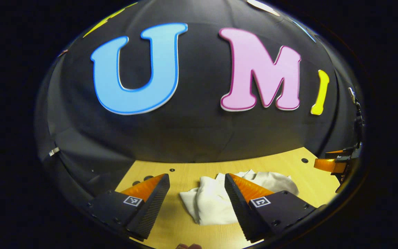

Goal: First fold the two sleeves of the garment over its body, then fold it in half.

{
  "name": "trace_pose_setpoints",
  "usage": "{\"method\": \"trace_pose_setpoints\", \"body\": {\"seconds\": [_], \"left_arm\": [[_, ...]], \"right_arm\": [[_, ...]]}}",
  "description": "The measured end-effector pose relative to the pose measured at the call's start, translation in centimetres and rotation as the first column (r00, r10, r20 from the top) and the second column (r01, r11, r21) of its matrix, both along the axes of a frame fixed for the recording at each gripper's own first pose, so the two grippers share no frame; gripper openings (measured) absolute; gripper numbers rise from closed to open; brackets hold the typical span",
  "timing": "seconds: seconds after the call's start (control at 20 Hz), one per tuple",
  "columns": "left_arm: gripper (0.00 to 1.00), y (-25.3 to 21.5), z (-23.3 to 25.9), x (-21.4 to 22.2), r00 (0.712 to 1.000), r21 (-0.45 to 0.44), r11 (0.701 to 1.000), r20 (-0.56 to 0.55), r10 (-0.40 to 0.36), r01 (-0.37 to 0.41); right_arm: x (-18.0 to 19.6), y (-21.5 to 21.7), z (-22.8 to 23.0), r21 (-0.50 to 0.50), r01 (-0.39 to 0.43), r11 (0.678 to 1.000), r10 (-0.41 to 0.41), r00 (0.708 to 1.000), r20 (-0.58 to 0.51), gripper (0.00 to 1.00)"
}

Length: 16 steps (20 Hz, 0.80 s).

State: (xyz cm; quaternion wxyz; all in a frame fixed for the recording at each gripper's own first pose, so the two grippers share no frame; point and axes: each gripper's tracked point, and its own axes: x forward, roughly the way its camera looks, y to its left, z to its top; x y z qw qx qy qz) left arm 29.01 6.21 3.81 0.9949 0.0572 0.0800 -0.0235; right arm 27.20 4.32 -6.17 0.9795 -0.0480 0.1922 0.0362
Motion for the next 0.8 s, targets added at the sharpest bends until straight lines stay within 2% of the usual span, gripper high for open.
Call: {"method": "trace_pose_setpoints", "body": {"seconds": [0.15,0.25,0.45,0.6,0.8], "left_arm": [[0.97,-0.6,1.9,-5.3,0.998,-0.037,0.998,0.044,-0.042,0.044],[0.98,-1.0,3.2,-8.3,0.995,-0.072,0.995,0.081,-0.062,0.068],[0.98,0.0,4.8,-15.0,0.989,-0.086,0.994,0.142,-0.049,0.061],[0.98,1.0,4.1,-19.9,0.988,-0.065,0.997,0.15,-0.026,0.036],[0.98,1.8,1.4,-24.2,0.992,-0.081,0.996,0.126,-0.022,0.032]], "right_arm": [[-4.4,0.5,1.6,-0.041,-0.018,0.999,0.02,0.999,0.044,0.98],[-7.4,1.2,3.3,-0.03,-0.026,0.999,0.029,0.995,0.099,0.99],[-13.6,2.3,5.5,-0.049,-0.06,0.997,0.068,0.979,0.19,0.99],[-17.9,3.2,5.5,-0.018,-0.058,0.998,0.061,0.977,0.205,0.99],[-21.2,3.1,5.5,0.019,-0.022,1.0,0.017,0.975,0.223,0.99]]}}
